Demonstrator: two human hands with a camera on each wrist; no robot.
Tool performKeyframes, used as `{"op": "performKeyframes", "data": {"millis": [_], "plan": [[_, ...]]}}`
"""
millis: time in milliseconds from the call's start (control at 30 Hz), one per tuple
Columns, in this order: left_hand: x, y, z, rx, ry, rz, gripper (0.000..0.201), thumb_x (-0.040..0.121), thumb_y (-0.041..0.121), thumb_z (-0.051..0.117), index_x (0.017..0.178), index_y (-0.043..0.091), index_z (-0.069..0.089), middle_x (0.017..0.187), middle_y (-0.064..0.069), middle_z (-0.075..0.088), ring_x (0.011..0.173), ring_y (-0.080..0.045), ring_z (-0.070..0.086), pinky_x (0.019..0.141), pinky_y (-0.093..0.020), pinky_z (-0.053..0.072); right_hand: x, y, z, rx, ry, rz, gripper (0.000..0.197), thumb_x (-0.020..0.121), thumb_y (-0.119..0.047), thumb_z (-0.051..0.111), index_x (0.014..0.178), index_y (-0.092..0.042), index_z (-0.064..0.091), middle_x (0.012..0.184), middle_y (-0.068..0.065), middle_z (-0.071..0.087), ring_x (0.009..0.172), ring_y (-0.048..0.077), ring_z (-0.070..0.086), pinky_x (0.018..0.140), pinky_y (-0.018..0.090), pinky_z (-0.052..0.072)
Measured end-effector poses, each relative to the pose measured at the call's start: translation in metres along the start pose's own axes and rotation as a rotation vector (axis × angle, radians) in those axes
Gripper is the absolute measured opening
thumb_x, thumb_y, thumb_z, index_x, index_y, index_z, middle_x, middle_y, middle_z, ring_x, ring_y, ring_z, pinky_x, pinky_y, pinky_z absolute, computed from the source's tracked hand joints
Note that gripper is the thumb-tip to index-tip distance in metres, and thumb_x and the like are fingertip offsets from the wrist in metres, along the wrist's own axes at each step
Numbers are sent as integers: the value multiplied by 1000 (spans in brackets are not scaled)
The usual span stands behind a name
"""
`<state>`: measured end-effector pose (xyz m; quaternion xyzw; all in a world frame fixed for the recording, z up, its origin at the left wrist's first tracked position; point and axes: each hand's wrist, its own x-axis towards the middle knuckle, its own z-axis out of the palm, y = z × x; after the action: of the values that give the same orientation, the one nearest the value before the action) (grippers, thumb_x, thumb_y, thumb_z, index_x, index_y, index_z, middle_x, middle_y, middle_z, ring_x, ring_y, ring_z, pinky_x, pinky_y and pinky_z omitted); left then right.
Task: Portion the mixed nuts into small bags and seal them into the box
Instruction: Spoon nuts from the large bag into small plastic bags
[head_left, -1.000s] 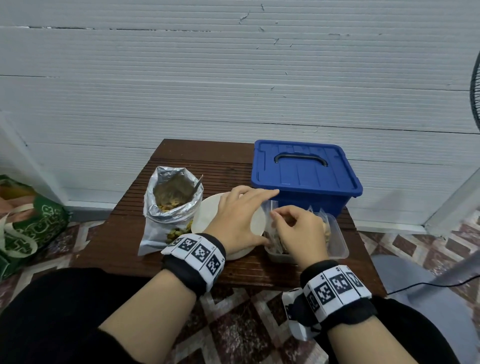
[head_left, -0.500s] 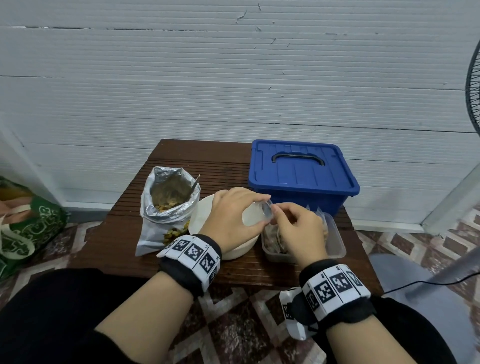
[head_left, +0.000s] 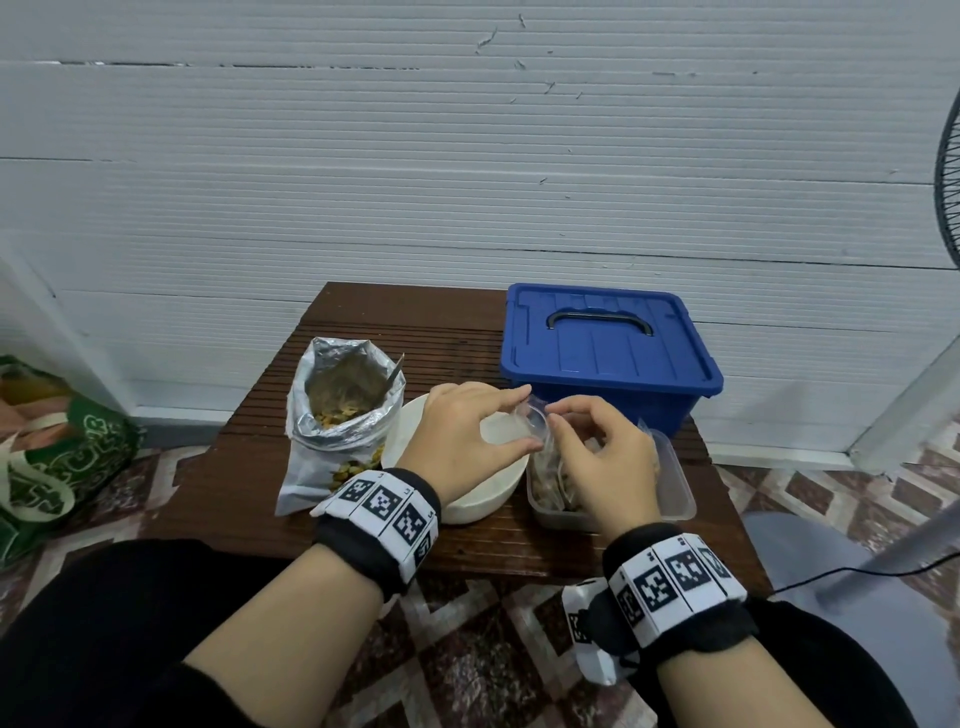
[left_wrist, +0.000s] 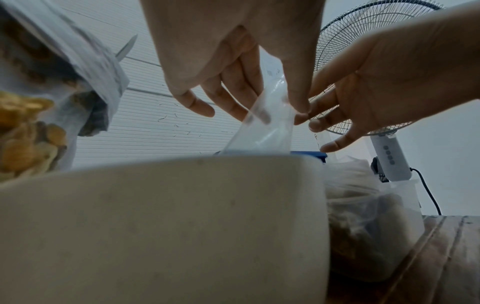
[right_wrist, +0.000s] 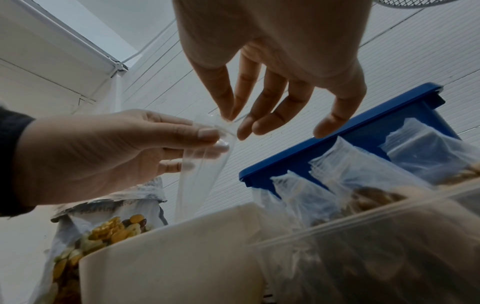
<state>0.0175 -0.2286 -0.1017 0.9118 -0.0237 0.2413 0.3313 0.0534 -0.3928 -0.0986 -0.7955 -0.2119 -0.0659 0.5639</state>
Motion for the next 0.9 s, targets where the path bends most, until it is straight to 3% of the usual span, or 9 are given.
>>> {"op": "performKeyframes", "data": {"millis": [67, 200, 300, 400, 500, 633, 700, 833, 900], "plan": [[0, 3, -3, -24, 12, -23, 57, 70, 41, 81, 122, 27, 63, 101, 23, 64, 102, 10, 48, 97, -5, 19, -1, -1, 0, 6, -7, -32, 9, 89, -19, 64, 87, -26, 68, 83, -12, 67, 85, -3, 59, 73, 4, 41], [2, 11, -10, -82, 31, -66, 50, 69, 39, 82, 115, 25, 68, 103, 15, 68, 99, 6, 56, 98, -15, 33, -2, 0, 0, 20, 16, -95, 12, 90, -19, 62, 97, -26, 69, 91, -11, 68, 91, 1, 61, 79, 10, 44], [4, 15, -18, -138, 51, -88, 44, 70, 34, 82, 112, 25, 70, 100, 19, 65, 95, 13, 55, 91, -3, 35, -2, 0, -1, 26, 45, -143, 16, 90, -22, 61, 103, -28, 67, 91, -10, 67, 89, 3, 60, 78, 9, 43], [8, 22, -29, -194, 64, -84, 45, 71, 30, 83, 113, 25, 70, 107, 18, 67, 100, 11, 58, 90, -5, 40, -3, -1, -2, 11, 75, -169, 19, 89, -25, 60, 107, -30, 64, 88, -13, 65, 86, 3, 60, 76, 10, 43], [11, 28, -47, -203, 118, -37, 45, 70, 26, 84, 113, 21, 70, 103, 17, 66, 94, 18, 57, 83, 0, 39, -3, -8, -2, 40, 86, -174, 22, 90, -15, 63, 108, -28, 63, 86, -11, 64, 84, 2, 58, 74, 5, 41], [18, 31, -86, -166, 181, -12, 48, 70, 30, 84, 115, 22, 69, 106, 12, 69, 98, 7, 62, 88, -8, 45, 1, -27, 8, 67, 57, -158, 20, 89, -17, 64, 103, -32, 64, 84, -10, 65, 83, 0, 59, 74, 5, 41], [22, 26, -107, -147, 198, -42, 50, 70, 32, 83, 116, 24, 68, 107, 13, 69, 98, 7, 62, 89, -10, 46, 5, -38, 18, 64, 16, -149, 19, 88, -20, 65, 99, -36, 63, 83, -11, 66, 82, 0, 60, 77, 10, 44], [28, 4, -139, -97, 240, -140, 52, 70, 30, 82, 119, 26, 66, 104, 17, 64, 90, 24, 53, 83, 2, 39, 13, -55, 47, -31, -87, -82, 14, 87, -36, 63, 95, -46, 59, 81, -19, 63, 84, -1, 58, 92, 45, 46], [28, -9, -152, -56, 273, -185, 52, 72, 28, 82, 121, 23, 65, 105, 16, 62, 86, 25, 51, 78, 5, 35, 18, -62, 64, -59, -135, -60, 11, 87, -41, 62, 96, -46, 58, 80, -19, 61, 85, 3, 58, 91, 50, 45]]}}
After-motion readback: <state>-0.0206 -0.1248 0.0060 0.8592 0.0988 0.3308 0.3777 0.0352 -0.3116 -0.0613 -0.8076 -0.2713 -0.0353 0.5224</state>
